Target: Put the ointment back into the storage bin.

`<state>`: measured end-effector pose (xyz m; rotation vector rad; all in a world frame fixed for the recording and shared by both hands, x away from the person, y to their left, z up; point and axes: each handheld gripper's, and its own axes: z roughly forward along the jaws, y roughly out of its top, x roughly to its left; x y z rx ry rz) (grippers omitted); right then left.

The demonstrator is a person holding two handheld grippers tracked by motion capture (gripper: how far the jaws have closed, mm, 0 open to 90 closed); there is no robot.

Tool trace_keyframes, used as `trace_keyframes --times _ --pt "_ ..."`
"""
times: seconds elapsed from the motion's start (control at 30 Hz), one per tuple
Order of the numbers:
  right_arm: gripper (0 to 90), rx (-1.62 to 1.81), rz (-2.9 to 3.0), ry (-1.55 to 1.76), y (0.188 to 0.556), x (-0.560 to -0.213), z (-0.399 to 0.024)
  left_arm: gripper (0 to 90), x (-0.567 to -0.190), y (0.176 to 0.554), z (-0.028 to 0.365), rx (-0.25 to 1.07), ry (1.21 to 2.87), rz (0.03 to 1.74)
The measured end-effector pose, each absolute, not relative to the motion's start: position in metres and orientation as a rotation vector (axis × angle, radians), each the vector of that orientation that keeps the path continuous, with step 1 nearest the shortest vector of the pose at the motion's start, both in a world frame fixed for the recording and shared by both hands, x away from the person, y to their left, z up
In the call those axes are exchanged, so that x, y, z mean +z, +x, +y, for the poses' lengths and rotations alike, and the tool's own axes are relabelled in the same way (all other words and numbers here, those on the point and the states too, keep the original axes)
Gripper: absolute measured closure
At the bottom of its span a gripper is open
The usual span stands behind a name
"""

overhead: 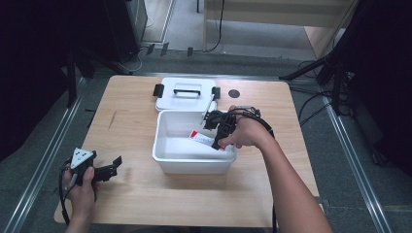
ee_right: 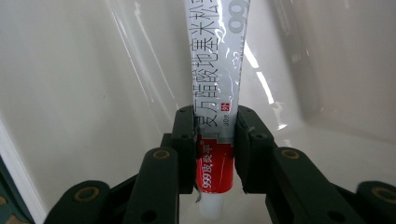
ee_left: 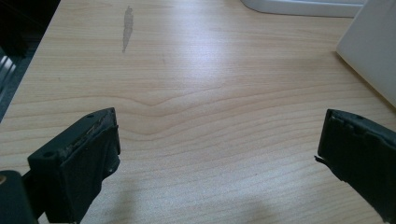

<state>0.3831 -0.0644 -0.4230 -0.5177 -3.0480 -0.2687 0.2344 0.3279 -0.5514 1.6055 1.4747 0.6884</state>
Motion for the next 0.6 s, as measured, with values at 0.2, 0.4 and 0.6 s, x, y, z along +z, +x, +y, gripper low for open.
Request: trace_keyframes --times 0.2,0.4,0.6 --pt "72.6 -0.255 -3.044 -0.52 0.382 -0.428 -0.063 0.0 -0.551 0.234 0.328 0.688 1.606 1.475" --pt "72.5 -0.215 -3.055 -0.515 0.381 -0.431 -0.06 0.0 -0.551 0.235 0.328 0.688 1.61 1.474" --pt "72.5 -0.16 -3.046 -0.534 0.38 -0.436 -0.056 0.0 -0.551 0.235 0.328 0.687 1.61 1.474"
